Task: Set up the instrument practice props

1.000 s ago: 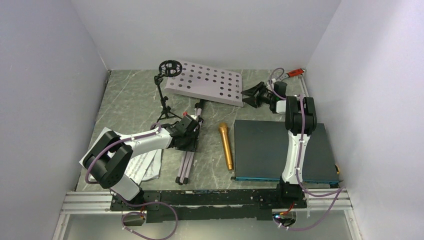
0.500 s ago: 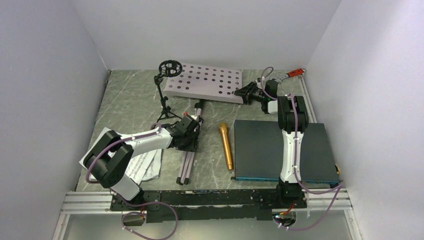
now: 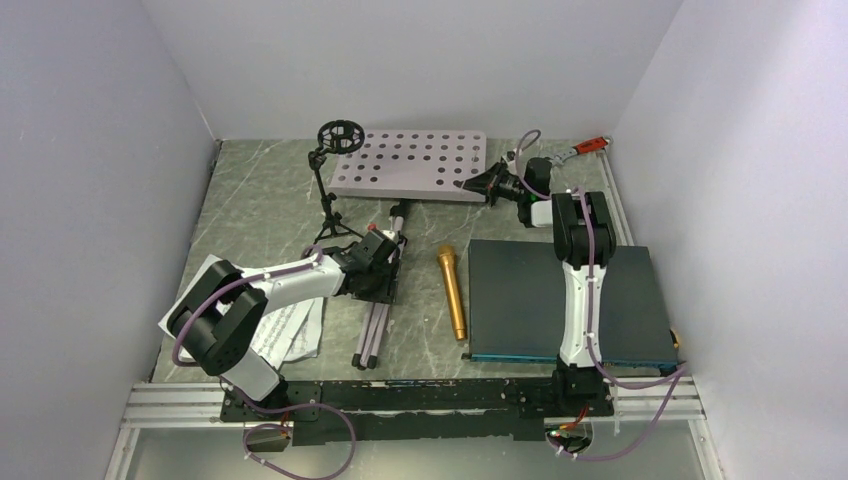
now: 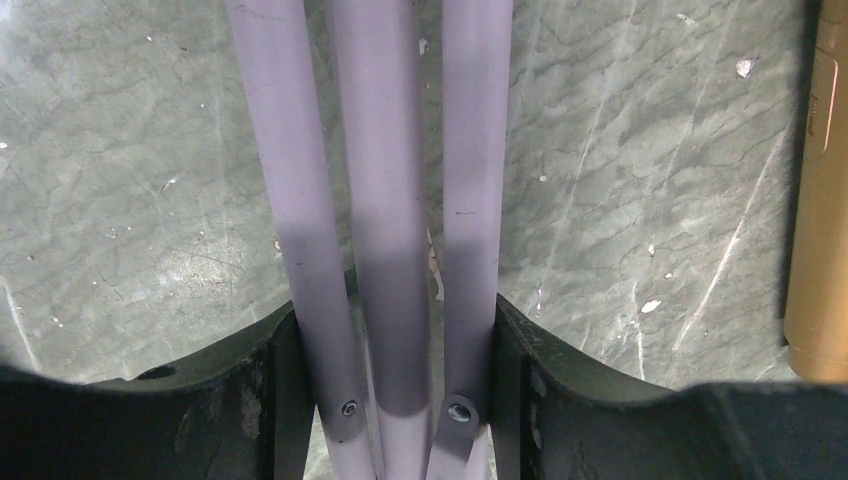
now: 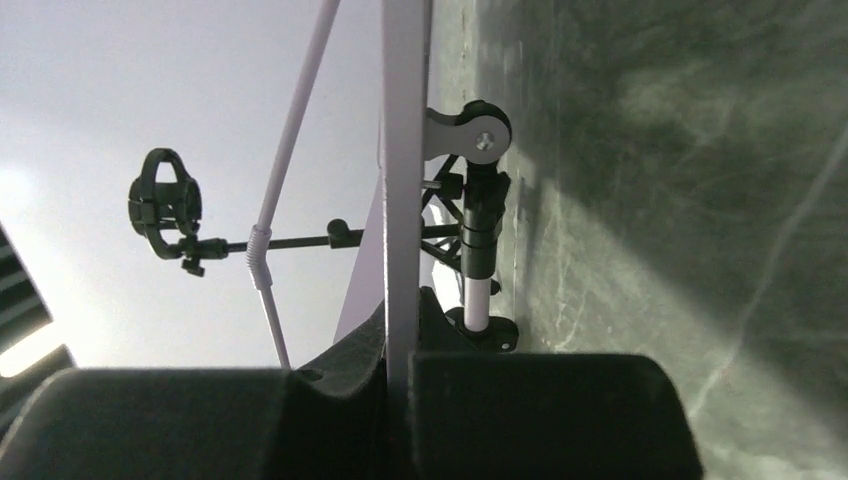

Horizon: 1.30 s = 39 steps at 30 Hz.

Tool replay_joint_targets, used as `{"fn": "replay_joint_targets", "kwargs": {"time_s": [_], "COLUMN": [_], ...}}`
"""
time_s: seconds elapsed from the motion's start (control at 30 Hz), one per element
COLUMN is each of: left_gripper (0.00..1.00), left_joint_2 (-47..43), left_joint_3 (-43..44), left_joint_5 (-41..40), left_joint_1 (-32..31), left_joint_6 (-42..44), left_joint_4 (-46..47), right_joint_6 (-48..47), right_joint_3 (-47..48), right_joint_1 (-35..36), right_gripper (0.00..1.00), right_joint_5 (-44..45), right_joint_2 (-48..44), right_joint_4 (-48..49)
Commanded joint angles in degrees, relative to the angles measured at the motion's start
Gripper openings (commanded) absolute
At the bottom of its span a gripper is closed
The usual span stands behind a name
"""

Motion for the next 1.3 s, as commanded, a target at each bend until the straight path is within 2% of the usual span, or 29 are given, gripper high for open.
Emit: {"fn": "replay_joint_targets", "kwargs": {"time_s": [0.0,0.1,0.3,0.47,0.8,1.07,1.27], "left_gripper": [0.03,0.03,0.03,0.02,0.03,0.03,0.03], "left_joint_2": [-0.2,-1.1,-3.6,-5.8,-10.8,-13.7,-14.3], "left_joint_3": [1.0,1.4,1.5,1.7,1.5,2.7,3.8], "left_joint_5": [1.5,1.3,2.2,1.6,3.4,3.9,4.8], "left_joint_1": [-0.4,-0.4,-0.4,-0.5,-0.9,-2.0,-2.1], "left_joint_6": [2.0,2.2,2.4,2.6,2.8,5.6,7.8], "left_joint_4": [1.8,1.8,3.2,3.2,7.1,10.4,13.7], "right_joint_6": [-19.6,-22.9,-22.0,-24.7,-31.0,-31.4,-35.4], "right_joint_3": [-0.7,-1.8,-6.9,-8.6,-3.9,-1.0,3.1], "right_joint_1": [0.4,0.4,0.6,0.7,1.6,2.1,4.6], "right_gripper": [0.00,0.00,0.00,0.00,0.00,0.00,0.00], "right_joint_5": [1.6,2.3,3.0,3.7,6.2,8.6,11.0], "right_joint_2": [-9.3,-13.6,-22.3,-30.2,-44.7,-56.1,-64.3], "right_joint_4": [-16.2,-19.4,-17.4,-21.2,-33.8,-36.2,-38.9]}}
